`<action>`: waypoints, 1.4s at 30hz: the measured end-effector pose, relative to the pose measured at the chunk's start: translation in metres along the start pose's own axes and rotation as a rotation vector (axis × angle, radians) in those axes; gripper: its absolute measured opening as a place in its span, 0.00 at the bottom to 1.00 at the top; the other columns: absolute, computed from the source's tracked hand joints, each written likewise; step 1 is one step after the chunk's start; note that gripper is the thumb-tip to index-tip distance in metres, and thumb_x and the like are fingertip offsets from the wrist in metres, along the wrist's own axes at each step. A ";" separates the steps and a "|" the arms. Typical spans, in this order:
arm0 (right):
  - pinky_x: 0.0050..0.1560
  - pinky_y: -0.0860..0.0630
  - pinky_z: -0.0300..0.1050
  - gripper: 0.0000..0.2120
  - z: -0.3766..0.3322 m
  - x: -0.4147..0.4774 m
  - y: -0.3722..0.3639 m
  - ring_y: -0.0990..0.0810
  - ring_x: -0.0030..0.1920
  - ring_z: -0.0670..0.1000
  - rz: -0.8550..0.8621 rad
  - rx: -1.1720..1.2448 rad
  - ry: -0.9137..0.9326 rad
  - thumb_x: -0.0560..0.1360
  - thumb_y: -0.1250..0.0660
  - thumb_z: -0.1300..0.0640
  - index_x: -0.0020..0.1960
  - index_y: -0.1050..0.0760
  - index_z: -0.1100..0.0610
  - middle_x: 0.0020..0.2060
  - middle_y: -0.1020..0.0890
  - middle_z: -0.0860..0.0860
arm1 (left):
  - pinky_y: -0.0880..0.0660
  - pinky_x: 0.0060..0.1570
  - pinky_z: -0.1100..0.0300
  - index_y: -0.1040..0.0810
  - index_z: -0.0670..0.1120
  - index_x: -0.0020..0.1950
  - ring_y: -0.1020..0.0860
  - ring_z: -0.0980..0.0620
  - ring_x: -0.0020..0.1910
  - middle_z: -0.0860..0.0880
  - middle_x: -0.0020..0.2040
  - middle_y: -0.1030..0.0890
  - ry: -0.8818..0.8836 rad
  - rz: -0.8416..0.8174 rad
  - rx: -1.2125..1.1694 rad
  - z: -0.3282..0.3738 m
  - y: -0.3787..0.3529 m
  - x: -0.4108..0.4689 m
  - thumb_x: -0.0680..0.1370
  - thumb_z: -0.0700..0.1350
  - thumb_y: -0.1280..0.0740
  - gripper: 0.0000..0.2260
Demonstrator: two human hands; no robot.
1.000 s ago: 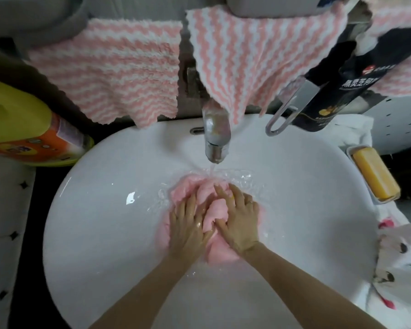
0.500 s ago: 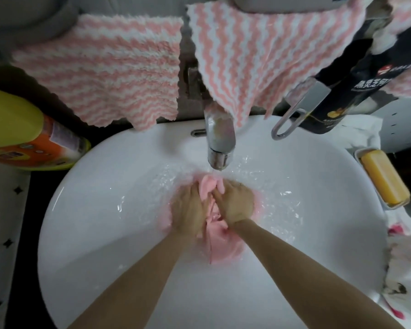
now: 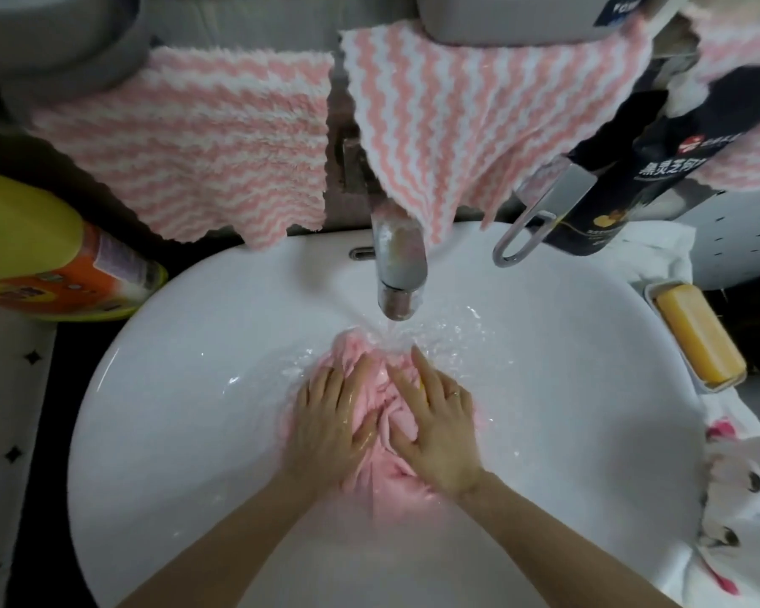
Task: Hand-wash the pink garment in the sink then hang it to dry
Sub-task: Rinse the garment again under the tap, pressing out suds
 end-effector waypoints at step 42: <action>0.41 0.29 0.50 0.07 -0.008 0.020 0.091 0.30 0.39 0.56 0.405 -0.244 0.726 0.70 0.39 0.67 0.45 0.32 0.57 0.39 0.23 0.55 | 0.35 0.34 0.59 0.30 0.46 0.44 0.29 0.49 0.39 0.49 0.41 0.23 -0.563 0.284 0.091 0.000 0.092 0.034 0.64 0.31 0.35 0.15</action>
Point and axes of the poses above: each hand's wrist, its own x-axis towards the middle knuckle, its own y-axis out of the back of the hand, z = x × y, the point moved 3 cm from there along x, towards the middle knuckle
